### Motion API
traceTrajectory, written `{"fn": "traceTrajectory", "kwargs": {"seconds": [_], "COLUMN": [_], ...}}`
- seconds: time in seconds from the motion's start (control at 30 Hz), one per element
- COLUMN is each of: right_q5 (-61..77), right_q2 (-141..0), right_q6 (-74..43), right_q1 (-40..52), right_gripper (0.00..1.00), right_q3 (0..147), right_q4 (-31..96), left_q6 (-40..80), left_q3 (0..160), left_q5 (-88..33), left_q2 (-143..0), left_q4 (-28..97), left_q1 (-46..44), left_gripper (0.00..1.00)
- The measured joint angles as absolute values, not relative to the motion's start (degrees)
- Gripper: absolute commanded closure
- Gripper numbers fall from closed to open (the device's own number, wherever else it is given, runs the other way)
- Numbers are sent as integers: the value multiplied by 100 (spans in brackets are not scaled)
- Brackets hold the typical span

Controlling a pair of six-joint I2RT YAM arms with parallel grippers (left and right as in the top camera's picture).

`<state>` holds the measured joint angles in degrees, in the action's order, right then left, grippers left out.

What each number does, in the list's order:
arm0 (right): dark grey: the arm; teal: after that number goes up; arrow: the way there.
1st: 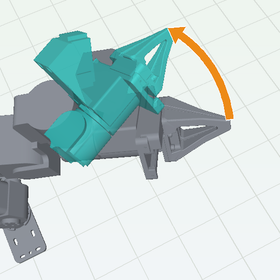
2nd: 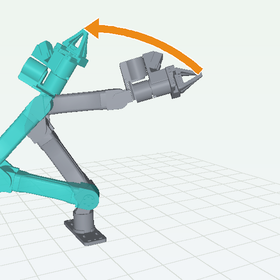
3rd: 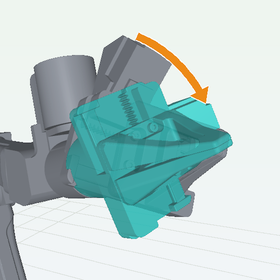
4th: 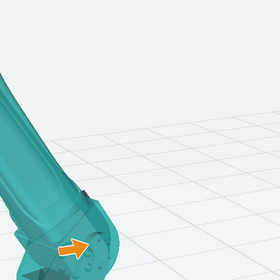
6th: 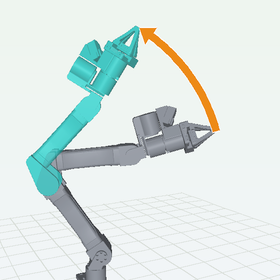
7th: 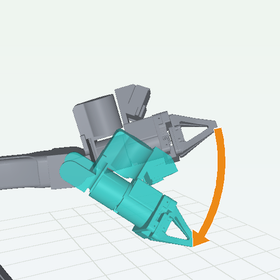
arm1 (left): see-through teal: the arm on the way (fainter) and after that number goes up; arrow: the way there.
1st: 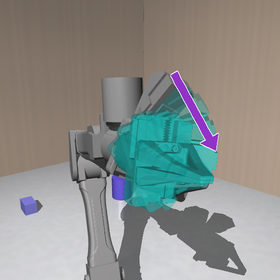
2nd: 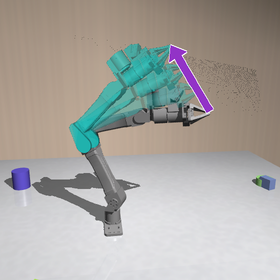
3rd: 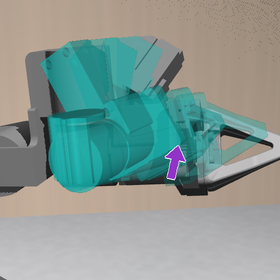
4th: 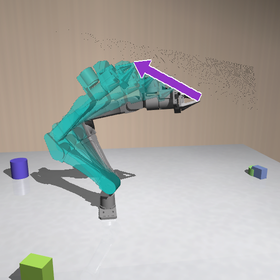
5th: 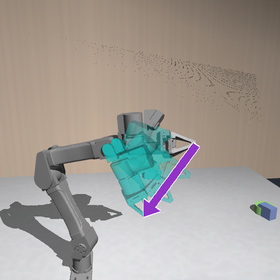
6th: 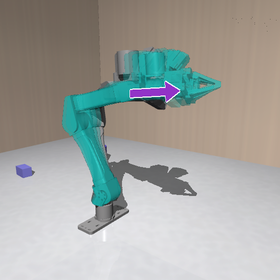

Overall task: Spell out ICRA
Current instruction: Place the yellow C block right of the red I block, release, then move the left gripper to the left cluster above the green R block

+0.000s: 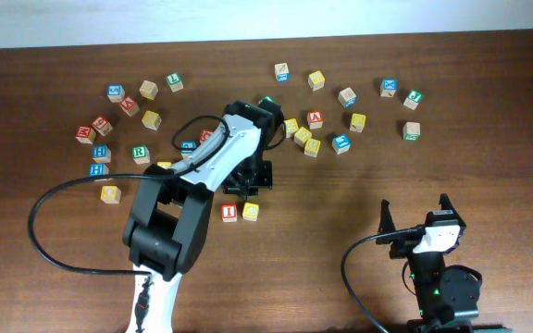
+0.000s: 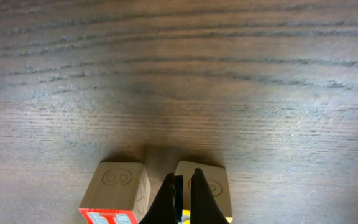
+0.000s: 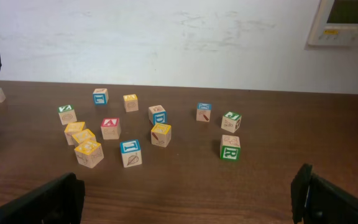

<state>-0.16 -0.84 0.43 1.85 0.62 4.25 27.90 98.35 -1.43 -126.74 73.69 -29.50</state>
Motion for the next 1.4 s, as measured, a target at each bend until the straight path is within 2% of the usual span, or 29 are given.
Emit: {"fn": "traceTrajectory", "kwargs": {"seconds": [0.87,1.23,1.4], "right_q5": [-16,-16,-16], "right_q2": [-84,-84,-84], "right_q6": [47,45,47], "right_q1": [185,185,185], "right_gripper": [2,2,2], "right_q3": [62,62,62], "right_q4": [425,425,425], "left_q6": [2788,2788,2840], "left_q3": [9885,11642,11872], "left_q5": [8,493,1194], "left_q2": [-12674,-12586,-11631], "left_q4": [7741,8200,8318], "left_q1": [-2908,-2655,-2655], "left_gripper": [100,100,100]}}
